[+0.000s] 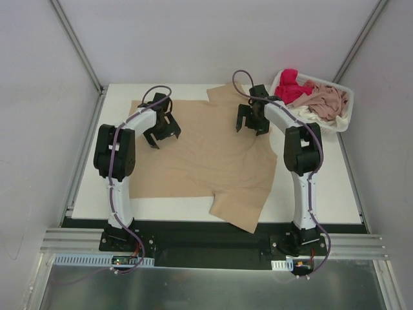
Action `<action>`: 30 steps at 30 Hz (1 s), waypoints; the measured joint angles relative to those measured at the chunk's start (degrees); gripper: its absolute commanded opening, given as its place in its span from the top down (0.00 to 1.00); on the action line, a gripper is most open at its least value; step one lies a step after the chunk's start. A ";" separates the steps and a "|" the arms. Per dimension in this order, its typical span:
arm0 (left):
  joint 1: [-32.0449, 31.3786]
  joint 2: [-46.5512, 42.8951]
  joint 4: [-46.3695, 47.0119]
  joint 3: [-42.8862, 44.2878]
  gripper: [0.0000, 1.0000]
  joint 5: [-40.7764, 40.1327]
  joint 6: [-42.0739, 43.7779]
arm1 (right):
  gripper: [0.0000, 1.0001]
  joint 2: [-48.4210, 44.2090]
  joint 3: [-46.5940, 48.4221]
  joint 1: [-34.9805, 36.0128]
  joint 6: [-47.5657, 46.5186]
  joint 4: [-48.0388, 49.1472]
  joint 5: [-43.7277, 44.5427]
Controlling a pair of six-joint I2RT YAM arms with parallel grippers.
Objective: Fold and stack the t-shirts
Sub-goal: Grap the side of the flattened tshirt closest away from the robot with both arms
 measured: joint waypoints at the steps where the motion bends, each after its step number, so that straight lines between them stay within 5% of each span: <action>1: 0.20 0.55 0.07 1.03 0.01 0.04 0.13 | 0.03 0.85 1.57 -0.33 -0.44 -0.22 -0.24; 10: 0.42 -2.64 0.17 2.95 0.01 0.26 1.66 | 0.03 -1.77 0.61 -0.46 -3.63 0.02 -3.56; 14: -0.28 -17.20 0.04 -7.21 0.01 -0.59 1.36 | 0.03 -16.72 -12.74 1.60 -4.74 1.18 -2.97; 23: -0.48 -64.78 -4.59 -40.68 0.01 -6.14 -3.74 | 0.03 -59.06 -43.43 14.62 -0.96 10.16 2.62; 30: 2.89 -76.35 -13.03 -53.07 0.01 -10.97 -8.87 | 0.03 -71.34 -63.93 17.66 5.11 9.70 7.48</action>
